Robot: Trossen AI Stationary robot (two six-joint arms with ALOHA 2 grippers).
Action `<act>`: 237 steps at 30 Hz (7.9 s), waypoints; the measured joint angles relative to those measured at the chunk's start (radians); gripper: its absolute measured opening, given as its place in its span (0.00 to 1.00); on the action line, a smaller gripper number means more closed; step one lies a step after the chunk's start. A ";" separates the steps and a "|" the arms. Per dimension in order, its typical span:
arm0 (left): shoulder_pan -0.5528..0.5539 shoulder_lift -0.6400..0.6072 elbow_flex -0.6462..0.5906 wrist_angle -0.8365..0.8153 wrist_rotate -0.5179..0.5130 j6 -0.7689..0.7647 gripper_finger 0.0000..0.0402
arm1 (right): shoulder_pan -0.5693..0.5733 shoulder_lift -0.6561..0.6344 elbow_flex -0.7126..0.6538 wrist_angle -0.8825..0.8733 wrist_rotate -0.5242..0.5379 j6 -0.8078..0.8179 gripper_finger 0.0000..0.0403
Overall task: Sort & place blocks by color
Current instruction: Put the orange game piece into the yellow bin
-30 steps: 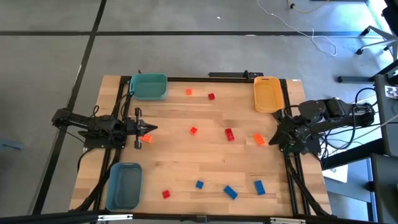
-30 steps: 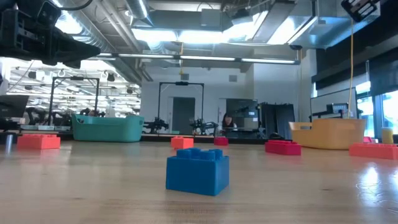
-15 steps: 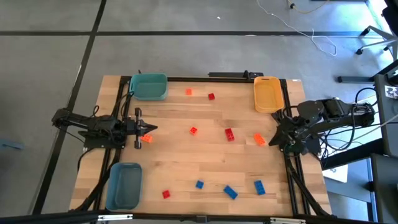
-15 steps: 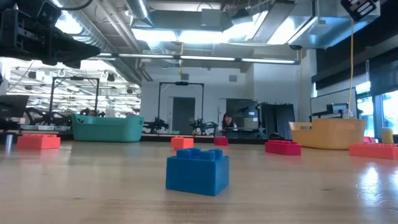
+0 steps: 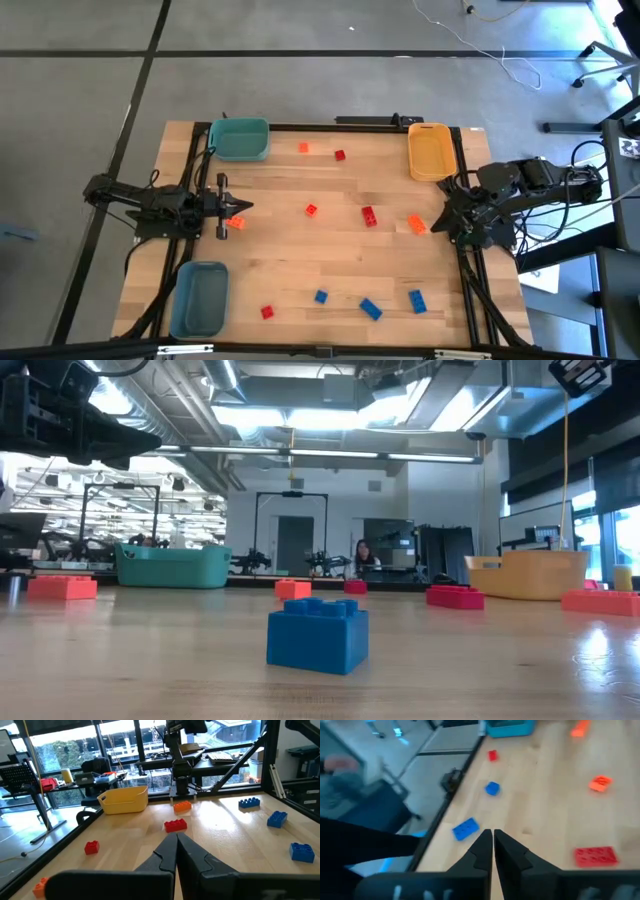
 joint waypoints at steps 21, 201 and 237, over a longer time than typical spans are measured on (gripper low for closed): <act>0.000 0.000 0.000 0.000 0.000 0.000 0.00 | -0.002 0.300 -0.002 -0.051 0.416 0.404 0.38; 0.140 1.089 1.176 -0.651 -0.110 -0.081 0.00 | -1.127 0.817 -0.215 0.257 0.392 0.341 0.36; 0.135 1.088 1.174 -0.655 -0.188 -0.304 0.02 | -1.093 0.823 0.232 -0.031 0.285 0.213 0.07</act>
